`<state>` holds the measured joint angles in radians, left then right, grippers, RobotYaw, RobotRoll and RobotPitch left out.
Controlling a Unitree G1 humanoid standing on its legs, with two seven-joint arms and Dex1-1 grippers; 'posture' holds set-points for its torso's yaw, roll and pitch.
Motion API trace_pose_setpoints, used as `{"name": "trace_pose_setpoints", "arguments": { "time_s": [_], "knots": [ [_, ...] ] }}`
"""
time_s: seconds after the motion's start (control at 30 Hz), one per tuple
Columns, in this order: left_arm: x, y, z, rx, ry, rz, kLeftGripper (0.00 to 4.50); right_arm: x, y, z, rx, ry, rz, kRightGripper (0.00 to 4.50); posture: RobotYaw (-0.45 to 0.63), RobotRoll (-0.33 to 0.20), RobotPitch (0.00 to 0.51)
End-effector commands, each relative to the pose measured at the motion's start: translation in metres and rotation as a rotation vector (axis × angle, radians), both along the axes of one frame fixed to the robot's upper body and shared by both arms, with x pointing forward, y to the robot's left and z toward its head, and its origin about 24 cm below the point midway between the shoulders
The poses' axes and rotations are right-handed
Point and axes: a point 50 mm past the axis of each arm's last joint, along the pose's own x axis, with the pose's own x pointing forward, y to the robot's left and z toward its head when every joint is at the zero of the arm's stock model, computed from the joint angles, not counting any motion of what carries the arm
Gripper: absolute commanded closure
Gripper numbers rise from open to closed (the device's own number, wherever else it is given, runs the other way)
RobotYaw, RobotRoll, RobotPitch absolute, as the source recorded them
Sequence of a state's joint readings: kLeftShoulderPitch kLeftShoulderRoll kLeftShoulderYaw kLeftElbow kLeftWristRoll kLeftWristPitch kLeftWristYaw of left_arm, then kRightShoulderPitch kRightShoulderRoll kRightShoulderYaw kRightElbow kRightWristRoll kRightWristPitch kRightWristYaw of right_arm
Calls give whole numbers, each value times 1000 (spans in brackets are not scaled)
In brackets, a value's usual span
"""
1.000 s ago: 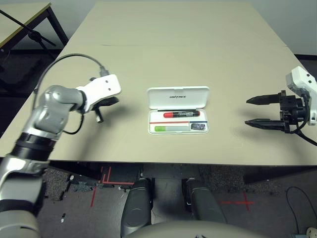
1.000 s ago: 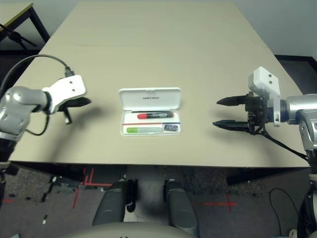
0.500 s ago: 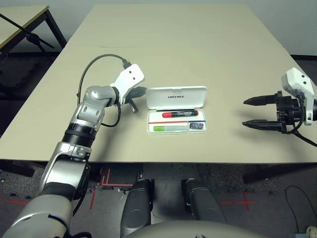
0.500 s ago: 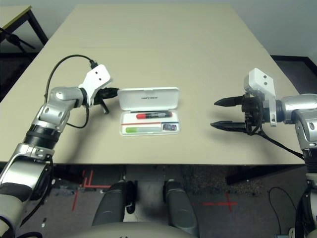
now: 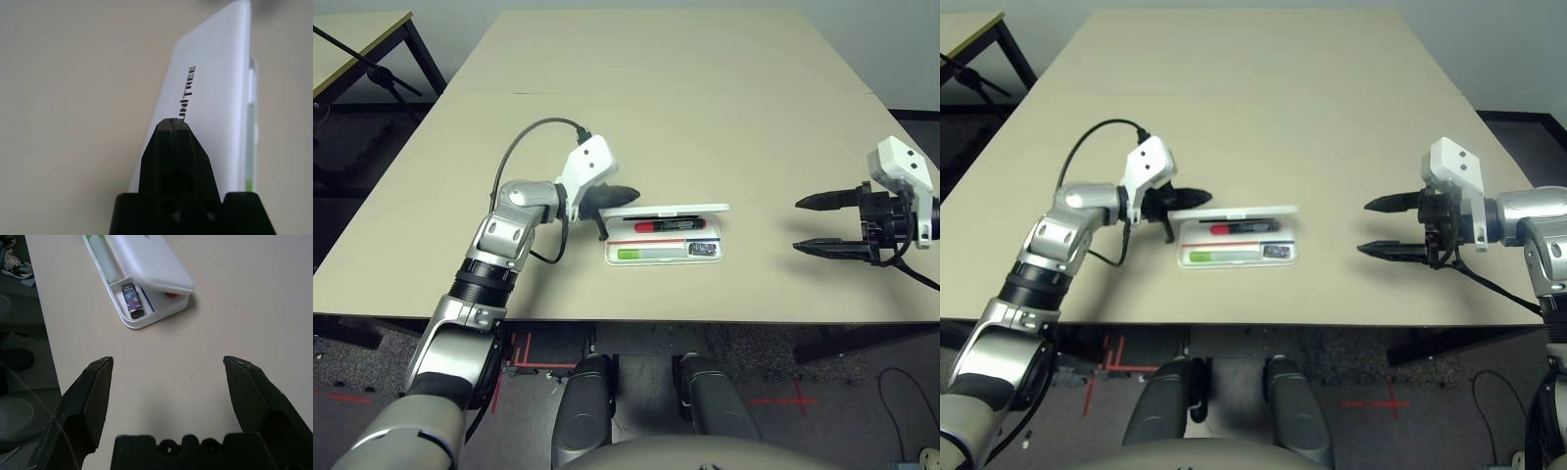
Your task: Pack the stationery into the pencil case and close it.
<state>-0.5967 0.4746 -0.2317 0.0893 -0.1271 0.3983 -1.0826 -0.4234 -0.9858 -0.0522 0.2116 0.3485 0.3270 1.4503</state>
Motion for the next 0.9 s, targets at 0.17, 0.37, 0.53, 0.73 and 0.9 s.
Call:
{"name": "trace_pose_setpoints", "arguments": {
  "time_s": [0.17,0.37,0.53,0.73,0.9],
  "knots": [
    [-9,-9,-16,70,55,-64,4485,0,1,-6,-24,17,6,0,-28,0,124],
    [-12,-11,-29,156,88,-94,4485,1,2,-10,-40,23,9,0,-32,0,129],
    [-17,-9,-41,224,117,-119,4485,1,3,-14,-47,26,7,0,-33,0,133],
    [-19,-6,-51,275,127,-127,4485,2,4,-16,-49,26,5,0,-35,0,135],
    [-10,-6,-34,103,71,-27,4485,6,8,-15,4,-7,-3,0,-39,0,137]
  ]
}}
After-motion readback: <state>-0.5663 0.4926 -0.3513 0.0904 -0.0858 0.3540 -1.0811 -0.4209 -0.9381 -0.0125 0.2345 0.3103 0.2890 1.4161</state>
